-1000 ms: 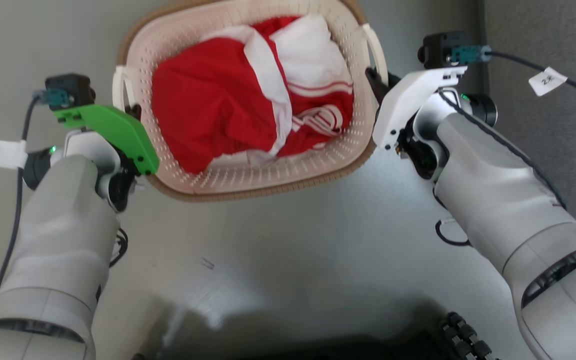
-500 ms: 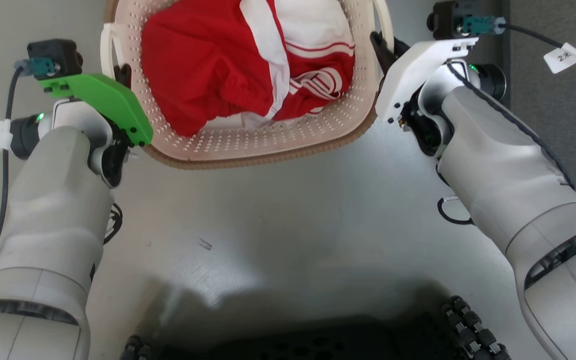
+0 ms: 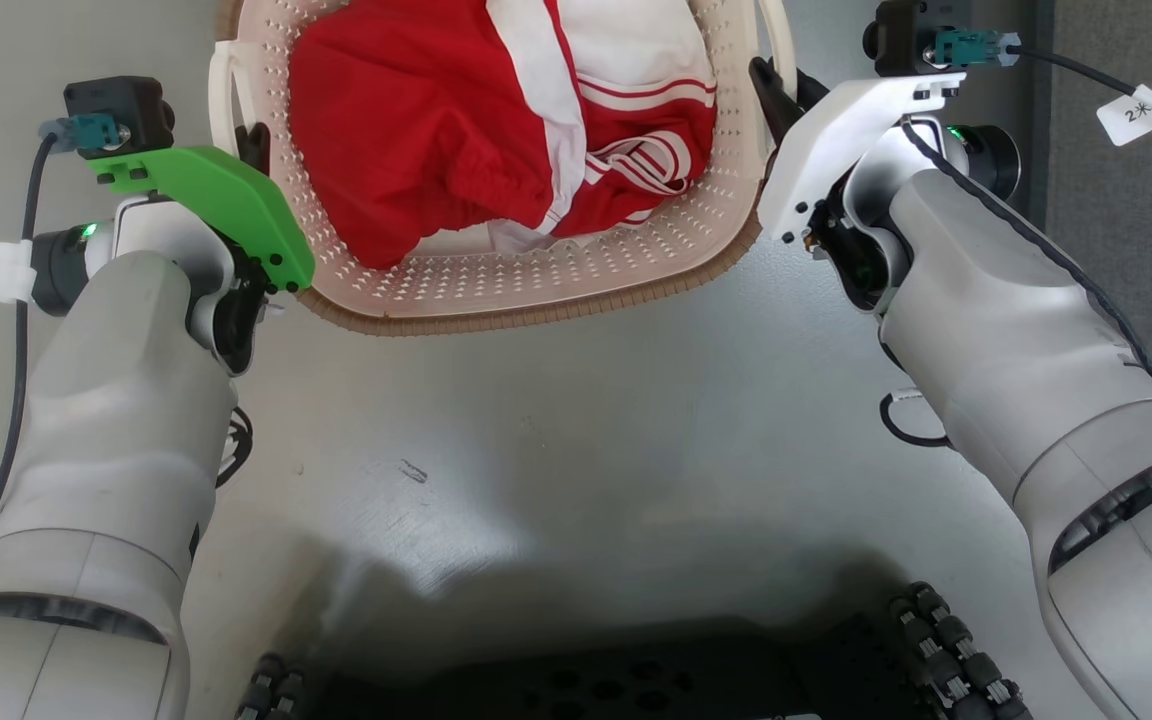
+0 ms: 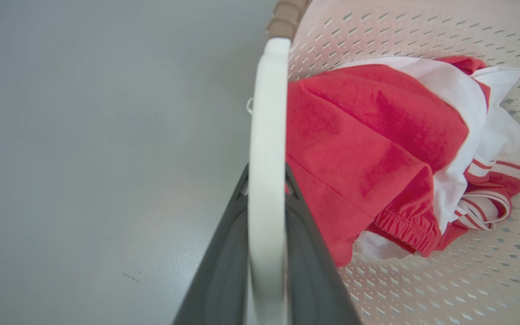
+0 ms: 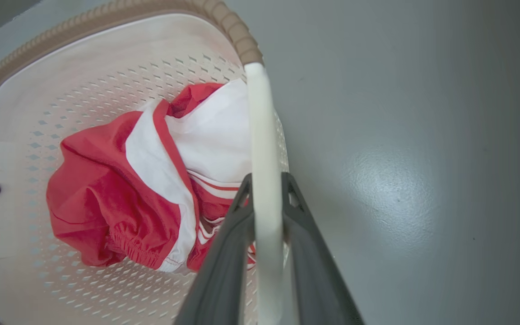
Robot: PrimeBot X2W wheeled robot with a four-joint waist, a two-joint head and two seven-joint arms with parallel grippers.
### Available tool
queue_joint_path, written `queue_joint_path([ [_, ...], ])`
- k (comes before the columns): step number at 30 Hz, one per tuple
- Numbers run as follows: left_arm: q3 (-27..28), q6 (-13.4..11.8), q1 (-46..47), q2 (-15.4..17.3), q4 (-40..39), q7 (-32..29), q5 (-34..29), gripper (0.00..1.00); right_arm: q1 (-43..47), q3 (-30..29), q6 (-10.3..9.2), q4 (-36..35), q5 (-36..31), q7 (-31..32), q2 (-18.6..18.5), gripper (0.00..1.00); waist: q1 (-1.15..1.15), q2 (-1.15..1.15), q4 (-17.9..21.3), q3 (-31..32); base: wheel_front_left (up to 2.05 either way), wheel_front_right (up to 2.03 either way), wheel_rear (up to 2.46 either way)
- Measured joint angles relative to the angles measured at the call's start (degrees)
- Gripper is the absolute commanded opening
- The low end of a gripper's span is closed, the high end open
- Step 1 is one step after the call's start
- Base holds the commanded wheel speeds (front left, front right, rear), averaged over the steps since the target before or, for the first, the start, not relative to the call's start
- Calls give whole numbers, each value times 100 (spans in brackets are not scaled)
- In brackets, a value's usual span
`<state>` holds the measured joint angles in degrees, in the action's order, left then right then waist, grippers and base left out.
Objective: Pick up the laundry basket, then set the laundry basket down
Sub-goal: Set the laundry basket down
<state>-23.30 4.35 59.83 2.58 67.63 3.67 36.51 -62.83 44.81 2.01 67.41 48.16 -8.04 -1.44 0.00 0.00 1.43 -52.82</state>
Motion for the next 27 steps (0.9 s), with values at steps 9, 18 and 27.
queue_joint_path([
  [9,-15,54,23,-22,114,16,0,0,-7,41,98,42,1,1,-8,0,0,0,-25,-41,0,0,0],
  [18,-46,100,102,-32,214,16,0,0,-10,73,164,55,29,10,-23,0,0,0,-41,-65,0,0,0],
  [27,-89,121,125,-40,272,18,0,45,-11,116,255,11,88,10,-52,42,0,0,-67,-48,0,0,0],
])
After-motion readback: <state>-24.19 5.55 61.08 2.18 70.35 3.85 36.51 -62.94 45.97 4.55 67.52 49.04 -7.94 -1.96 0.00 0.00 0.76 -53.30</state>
